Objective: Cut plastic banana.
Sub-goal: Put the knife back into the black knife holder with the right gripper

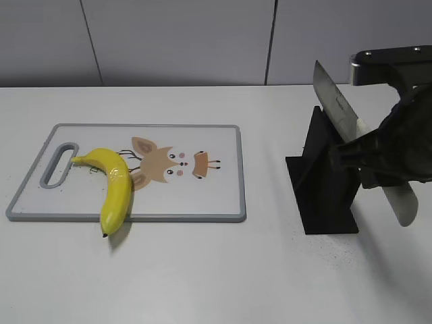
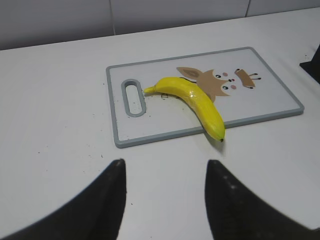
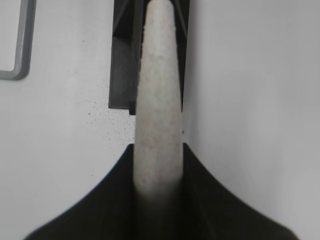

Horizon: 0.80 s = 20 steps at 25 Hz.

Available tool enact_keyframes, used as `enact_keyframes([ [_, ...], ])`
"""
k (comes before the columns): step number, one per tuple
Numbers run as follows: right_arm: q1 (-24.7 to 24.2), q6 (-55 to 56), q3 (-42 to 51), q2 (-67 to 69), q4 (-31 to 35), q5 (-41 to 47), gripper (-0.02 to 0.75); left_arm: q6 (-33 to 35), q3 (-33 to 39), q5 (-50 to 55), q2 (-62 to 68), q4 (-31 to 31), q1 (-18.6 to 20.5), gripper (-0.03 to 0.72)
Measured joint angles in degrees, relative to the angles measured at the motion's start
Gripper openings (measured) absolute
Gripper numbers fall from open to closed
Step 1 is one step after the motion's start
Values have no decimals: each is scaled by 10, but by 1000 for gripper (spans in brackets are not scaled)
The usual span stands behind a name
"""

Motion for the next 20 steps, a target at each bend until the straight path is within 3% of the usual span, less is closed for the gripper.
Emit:
enact_keyframes([
  [20, 0, 32, 0, 72, -29, -41, 178, 0, 0, 0, 0, 0, 0, 493],
])
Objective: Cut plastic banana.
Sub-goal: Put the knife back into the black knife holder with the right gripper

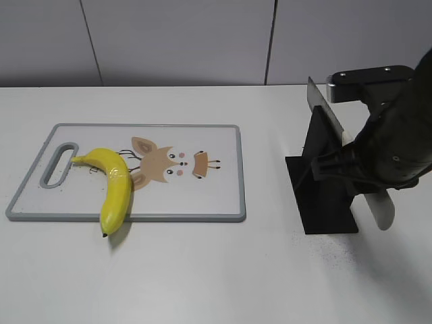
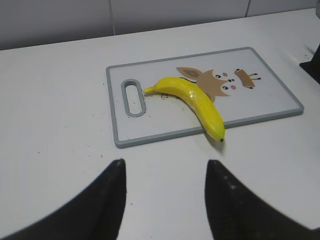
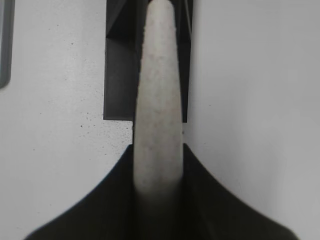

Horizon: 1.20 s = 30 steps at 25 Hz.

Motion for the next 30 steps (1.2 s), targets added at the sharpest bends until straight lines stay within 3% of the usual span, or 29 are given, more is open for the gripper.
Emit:
enact_keyframes([
  [8, 0, 17, 0, 9, 2, -7, 197, 0, 0, 0, 0, 0, 0, 482],
  [10, 0, 17, 0, 9, -1, -17, 288, -1, 0, 0, 0, 0, 0, 482],
  [13, 0, 17, -1, 9, -4, -25, 531, 0, 0, 0, 0, 0, 0, 479],
  [15, 0, 17, -1, 9, -4, -25, 627, 0, 0, 0, 0, 0, 0, 479],
  [22, 0, 7, -14, -22, -7, -24, 645, -1, 0, -1, 0, 0, 0, 476],
  [30, 0, -91, -24, -133, 8, -18, 630, 0, 0, -2, 0, -1, 0, 473],
])
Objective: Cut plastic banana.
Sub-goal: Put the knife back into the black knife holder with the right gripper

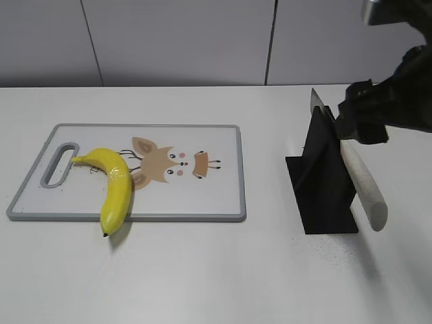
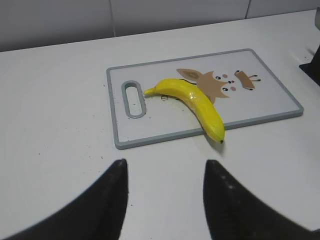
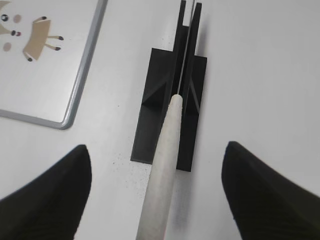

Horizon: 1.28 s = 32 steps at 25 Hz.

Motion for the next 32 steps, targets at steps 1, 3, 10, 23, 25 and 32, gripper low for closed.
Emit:
enact_keyframes([
  [1, 0, -23, 0, -14, 12, 7, 627, 0, 0, 0, 0, 0, 0, 473],
  [3, 0, -79, 0, -46, 41, 26, 615, -1, 0, -1, 0, 0, 6, 473],
  [10, 0, -217, 76, -163, 139, 49, 582, 0, 0, -1, 0, 0, 67, 469],
  [23, 0, -234, 267, -414, 141, 65, 581, 0, 0, -1, 0, 0, 99, 410],
  [25, 0, -236, 271, -446, 141, 66, 581, -1, 0, -1, 0, 0, 99, 402],
  [32, 0, -265, 271, -553, 141, 94, 580, -1, 0, -1, 0, 0, 99, 387],
])
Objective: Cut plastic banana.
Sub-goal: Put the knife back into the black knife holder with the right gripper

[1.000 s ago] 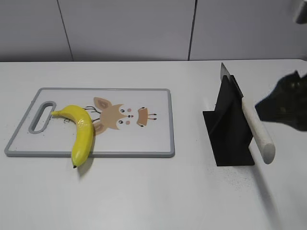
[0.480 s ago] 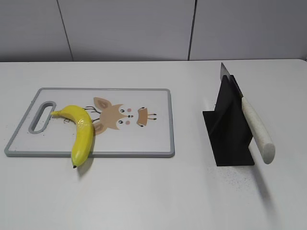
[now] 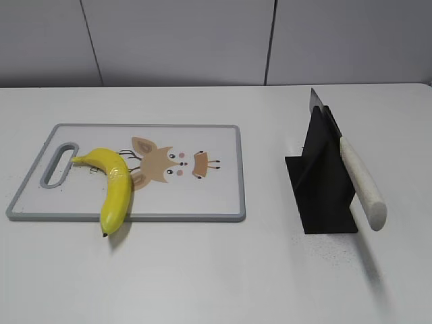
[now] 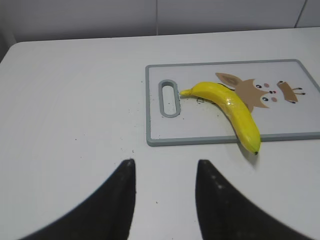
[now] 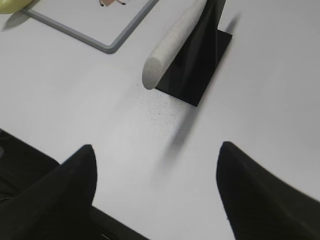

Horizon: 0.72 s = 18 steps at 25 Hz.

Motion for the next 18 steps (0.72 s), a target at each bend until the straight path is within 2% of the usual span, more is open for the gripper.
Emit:
enact_keyframes([
  [4, 0, -16, 15, -57, 1, 31, 580, 0, 0, 0, 0, 0, 0, 386],
  [11, 0, -21, 17, -159, 2, 35, 580, 0, 0, 0, 0, 0, 0, 385],
  [18, 0, -22, 18, -175, 6, 35, 580, 1, 0, -1, -1, 0, 1, 385],
])
